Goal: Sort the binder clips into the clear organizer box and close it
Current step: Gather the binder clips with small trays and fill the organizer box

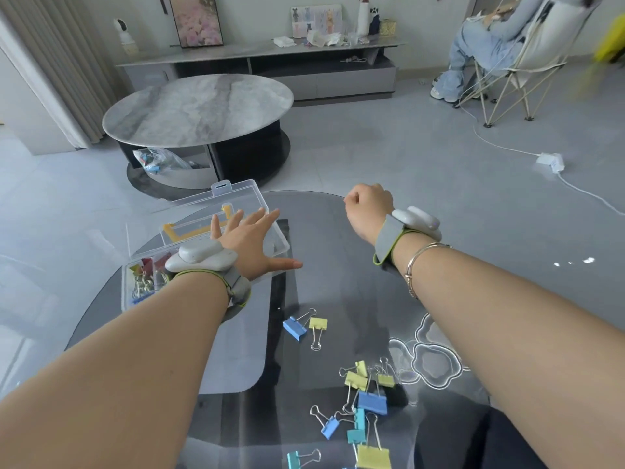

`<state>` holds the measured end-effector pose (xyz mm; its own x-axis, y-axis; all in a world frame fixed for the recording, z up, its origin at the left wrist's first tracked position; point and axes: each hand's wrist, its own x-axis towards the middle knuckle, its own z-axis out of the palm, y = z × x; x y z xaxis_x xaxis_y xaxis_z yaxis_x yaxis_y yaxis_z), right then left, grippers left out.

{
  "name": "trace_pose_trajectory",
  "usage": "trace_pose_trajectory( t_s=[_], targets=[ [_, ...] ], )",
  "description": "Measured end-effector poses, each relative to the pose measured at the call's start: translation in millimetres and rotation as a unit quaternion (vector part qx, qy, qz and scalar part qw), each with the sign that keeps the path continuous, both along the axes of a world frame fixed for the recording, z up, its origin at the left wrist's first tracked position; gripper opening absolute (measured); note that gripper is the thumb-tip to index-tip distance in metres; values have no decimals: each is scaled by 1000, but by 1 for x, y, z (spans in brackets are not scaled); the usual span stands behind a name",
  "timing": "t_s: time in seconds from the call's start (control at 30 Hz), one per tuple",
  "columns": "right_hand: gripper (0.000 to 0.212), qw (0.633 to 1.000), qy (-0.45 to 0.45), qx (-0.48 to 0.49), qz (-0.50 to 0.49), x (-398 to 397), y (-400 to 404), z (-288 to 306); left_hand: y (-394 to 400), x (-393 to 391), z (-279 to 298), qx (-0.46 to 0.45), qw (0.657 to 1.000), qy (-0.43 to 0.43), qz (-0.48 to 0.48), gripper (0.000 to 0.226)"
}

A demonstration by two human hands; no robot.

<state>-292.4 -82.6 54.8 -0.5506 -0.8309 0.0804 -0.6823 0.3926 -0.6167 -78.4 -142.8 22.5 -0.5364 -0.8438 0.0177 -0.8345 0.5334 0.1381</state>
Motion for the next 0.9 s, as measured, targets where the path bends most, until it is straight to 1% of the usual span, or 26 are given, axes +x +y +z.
trace_pose_trajectory(
  t_s=[0.1, 0.2, 0.27, 0.33, 0.47, 0.6, 0.67, 0.73, 0.8, 0.9],
  targets=[
    [32, 999, 38, 20, -10, -18, 7, -9, 2, -27, -5, -10, 1000, -2, -17, 120],
    [31, 991, 61, 120, 25, -31, 5, -23, 10, -51, -8, -1, 1000, -1, -28, 120],
    [26, 985, 65, 154, 39, -34, 3, -31, 15, -57, -8, 4, 999, -13, -42, 120],
    [25, 985, 68, 154, 46, -32, 4, -36, 22, -54, -4, 10, 998, -26, -49, 120],
    [32, 986, 63, 137, 70, -20, 18, -29, 42, -41, 9, 29, 998, -40, -32, 116],
    [36, 985, 37, 118, 119, 14, 45, -28, 81, -26, 17, 61, 997, -41, -17, 117],
    [29, 985, 23, 112, 129, 32, 64, -25, 110, -20, 20, 60, 997, -49, -20, 119],
    [25, 982, -11, 124, 141, 47, 75, -21, 133, -16, 22, 55, 997, -50, -14, 121],
    [29, 976, -57, 144, 150, 62, 86, -15, 151, -9, 25, 63, 997, -45, -9, 116],
    [24, 974, -111, 137, 142, 80, 93, -10, 157, 8, 22, 68, 997, -27, 8, 113]
  ],
)
